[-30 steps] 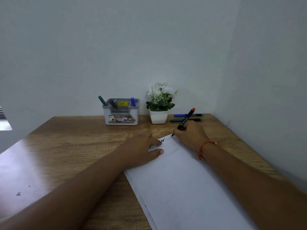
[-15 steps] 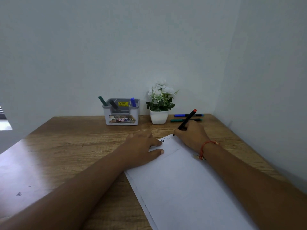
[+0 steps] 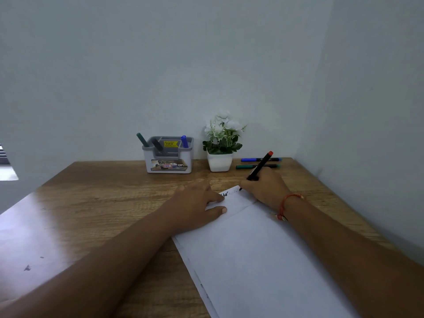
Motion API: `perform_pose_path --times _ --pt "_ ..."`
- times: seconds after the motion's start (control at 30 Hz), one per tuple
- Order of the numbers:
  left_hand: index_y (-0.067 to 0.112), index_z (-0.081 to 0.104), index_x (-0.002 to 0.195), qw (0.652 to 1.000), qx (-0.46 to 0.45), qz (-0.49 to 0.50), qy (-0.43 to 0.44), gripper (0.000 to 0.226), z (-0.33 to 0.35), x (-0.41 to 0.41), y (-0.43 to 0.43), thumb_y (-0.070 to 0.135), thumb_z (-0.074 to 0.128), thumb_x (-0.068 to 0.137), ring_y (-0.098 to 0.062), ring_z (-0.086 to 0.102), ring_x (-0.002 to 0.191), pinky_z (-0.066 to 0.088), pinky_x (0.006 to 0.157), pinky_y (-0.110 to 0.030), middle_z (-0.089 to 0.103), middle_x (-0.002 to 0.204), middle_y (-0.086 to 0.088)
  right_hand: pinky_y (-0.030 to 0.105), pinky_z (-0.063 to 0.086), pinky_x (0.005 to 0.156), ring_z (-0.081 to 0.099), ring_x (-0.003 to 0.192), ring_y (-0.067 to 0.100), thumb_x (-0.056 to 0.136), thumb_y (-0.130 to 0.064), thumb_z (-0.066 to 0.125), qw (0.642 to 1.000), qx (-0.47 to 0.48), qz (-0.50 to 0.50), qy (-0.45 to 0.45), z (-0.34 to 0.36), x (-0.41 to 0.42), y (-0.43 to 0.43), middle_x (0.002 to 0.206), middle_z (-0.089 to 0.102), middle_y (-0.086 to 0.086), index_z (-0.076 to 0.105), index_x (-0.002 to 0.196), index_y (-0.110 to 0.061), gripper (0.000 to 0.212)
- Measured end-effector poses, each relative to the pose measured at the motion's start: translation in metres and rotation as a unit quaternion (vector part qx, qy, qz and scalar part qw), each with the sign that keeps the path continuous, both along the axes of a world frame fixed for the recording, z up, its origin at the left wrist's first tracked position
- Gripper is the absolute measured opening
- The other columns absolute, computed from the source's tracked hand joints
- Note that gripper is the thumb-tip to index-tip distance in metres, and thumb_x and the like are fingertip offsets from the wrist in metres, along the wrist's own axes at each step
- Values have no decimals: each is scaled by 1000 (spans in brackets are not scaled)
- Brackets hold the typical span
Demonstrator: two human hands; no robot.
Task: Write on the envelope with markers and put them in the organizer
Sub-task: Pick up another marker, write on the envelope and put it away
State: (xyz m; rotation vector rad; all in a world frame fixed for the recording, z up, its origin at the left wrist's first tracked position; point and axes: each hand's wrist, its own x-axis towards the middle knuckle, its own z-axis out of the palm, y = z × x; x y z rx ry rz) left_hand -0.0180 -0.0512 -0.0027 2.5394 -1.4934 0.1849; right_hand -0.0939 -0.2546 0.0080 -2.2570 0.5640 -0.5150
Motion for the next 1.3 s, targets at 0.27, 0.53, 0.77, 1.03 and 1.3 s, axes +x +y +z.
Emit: perform_pose_path --times 0.27,0.53,0.77,1.03,1.3 --pt "41 51 136 1000 -7 -2 4 46 -2 2 0 59 41 95 -5 38 95 34 86 -35 45 101 11 24 42 57 60 75 14 84 -22 66 1000 -7 9 -4 -2 1 -1 80 67 4 70 85 -8 15" --pt "41 51 136 1000 -9 -4 1 46 -2 2 0 59 41 95 -4 36 95 32 84 -34 44 101 13 25 38 55 59 71 15 86 -24 66 1000 -10 8 16 2 0 -1 76 64 2 67 79 -10 16" --pt "40 50 138 1000 1 -2 -1 48 0 0 0 59 41 95 -6 37 96 35 86 -34 47 107 9 29 53 63 67 76 18 86 -23 61 1000 18 -2 -25 4 -2 -1 79 73 5 72 84 -8 18" --pt "22 54 124 980 -183 0 80 32 15 2 12 21 58 92 -10 42 97 38 85 -26 44 104 8 22 51 53 65 69 11 94 -21 58 982 141 51 -114 15 -14 16 79 73 7 66 91 -13 11" --pt "19 54 118 888 -395 43 233 21 29 4 20 10 47 100 -5 65 95 50 88 -20 65 105 5 30 51 57 61 65 13 89 -19 70 960 58 132 -241 17 -22 18 75 67 -4 70 88 -28 9"
